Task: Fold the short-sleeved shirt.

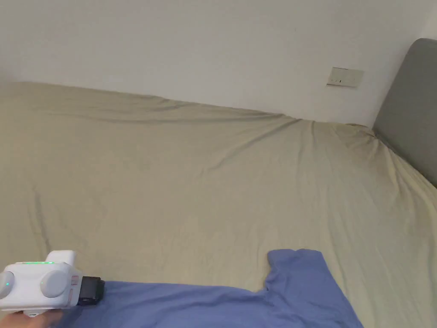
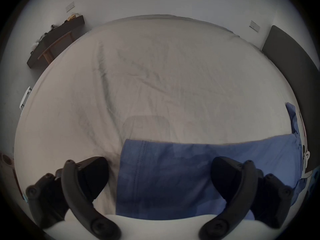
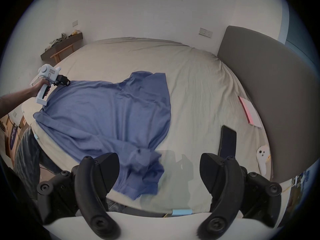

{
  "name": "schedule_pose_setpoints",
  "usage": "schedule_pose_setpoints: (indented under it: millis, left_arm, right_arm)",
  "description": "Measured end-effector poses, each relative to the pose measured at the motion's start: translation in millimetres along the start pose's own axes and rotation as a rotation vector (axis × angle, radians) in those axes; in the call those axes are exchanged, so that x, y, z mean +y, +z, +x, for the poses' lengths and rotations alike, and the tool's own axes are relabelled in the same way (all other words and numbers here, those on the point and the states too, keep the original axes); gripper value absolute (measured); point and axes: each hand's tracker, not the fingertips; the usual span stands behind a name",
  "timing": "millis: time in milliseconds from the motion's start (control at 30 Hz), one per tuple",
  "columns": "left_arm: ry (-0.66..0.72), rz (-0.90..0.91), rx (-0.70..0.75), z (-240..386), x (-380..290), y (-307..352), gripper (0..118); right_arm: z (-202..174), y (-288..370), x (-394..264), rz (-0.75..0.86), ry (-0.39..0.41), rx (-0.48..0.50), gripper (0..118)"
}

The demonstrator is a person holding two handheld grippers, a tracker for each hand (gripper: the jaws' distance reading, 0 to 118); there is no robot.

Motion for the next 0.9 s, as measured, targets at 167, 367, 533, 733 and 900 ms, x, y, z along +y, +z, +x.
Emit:
schedule_pose_setpoints:
  millis: [167,367,533,733,900]
  left_arm:
    - [-0.061,0.061,-0.058,-9,3,27,3]
    - [-0.219,0.056,0.007,20,2,39,3]
    - [-0.189,0.073,-0.062,20,7,61,3]
    - [-0.067,0.041,-0.127,3,8,61,3]
    - [-0.042,0.051,-0.153,1,8,67,3]
  right_arm:
    - [8,-44,58,0.02,0.012,0.032,100]
    - [15,-138,134,-0.004,-0.077,0.086,100]
    - [4,-239,165,-0.18,-0.015,0.028,98]
    - [-5,-281,154,-0.254,-0.163,0.031,81]
    - [8,-253,162,-0.22,-0.081,0.044,0]
